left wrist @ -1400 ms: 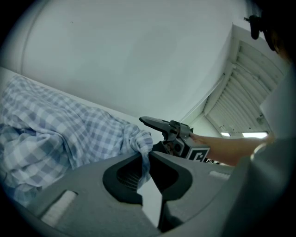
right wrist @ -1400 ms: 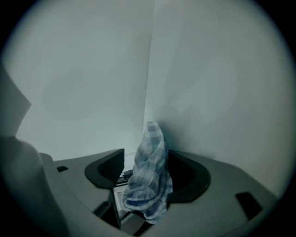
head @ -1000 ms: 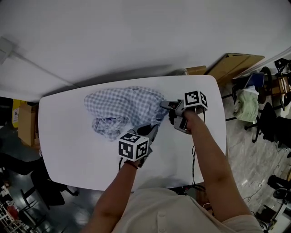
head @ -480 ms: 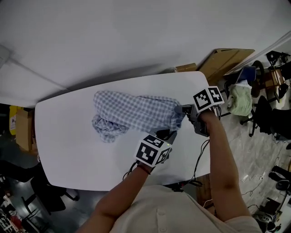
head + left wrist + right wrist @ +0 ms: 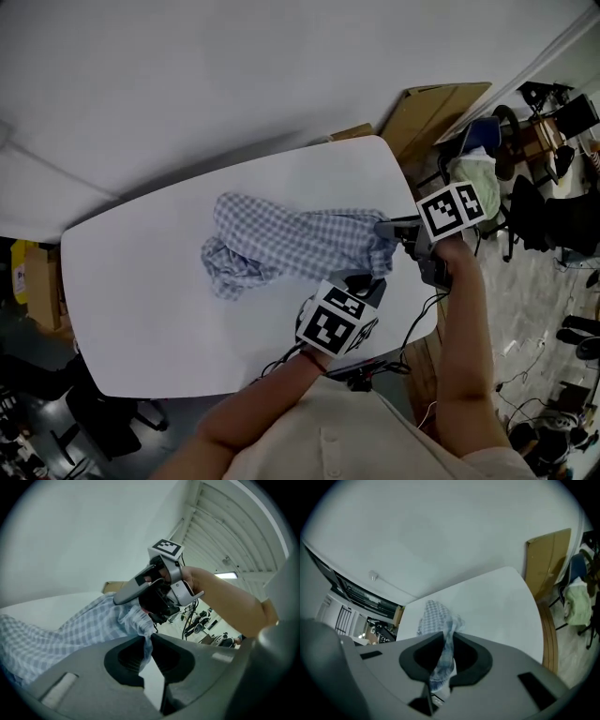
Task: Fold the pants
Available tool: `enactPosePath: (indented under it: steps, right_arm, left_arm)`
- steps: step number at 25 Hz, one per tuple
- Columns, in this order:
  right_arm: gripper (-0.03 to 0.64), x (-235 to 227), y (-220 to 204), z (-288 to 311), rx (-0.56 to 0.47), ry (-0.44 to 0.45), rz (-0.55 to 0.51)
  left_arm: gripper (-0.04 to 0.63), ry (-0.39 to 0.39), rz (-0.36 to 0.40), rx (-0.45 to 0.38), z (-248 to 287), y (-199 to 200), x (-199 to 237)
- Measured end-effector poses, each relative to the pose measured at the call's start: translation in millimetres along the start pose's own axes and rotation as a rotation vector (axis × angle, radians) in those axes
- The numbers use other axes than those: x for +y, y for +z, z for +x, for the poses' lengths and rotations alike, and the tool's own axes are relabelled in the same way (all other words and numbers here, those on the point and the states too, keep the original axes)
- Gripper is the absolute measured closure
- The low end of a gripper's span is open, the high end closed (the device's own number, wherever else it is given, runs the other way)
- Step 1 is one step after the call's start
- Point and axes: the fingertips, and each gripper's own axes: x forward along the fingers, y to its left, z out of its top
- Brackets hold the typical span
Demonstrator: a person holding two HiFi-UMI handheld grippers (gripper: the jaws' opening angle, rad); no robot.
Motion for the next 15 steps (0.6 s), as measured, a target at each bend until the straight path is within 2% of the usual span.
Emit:
enactPosePath:
  steps: [4, 7, 11, 15]
  right_arm:
    - [0.56, -21, -20, -32, -0.02, -0.039, 0.038]
    - [0.56, -40, -46, -44, -0.007, -0.053, 0.085]
    - [0.56, -53, -70, -61, -0.048, -0.03, 0.149]
    - [0.56, -59, -81, -86, -0.108, 0.016, 0.183]
  left_arm:
    - [0.554, -0.052, 0.078, 0.022, 18, 6, -42]
    - [0.554, -0.079, 0.103, 0.07, 36, -4, -65]
    - [0.554, -0.127, 0.12, 0.111, 51, -19, -87]
    - [0.554, -0.183, 0.128, 0.1, 56, -16, -106]
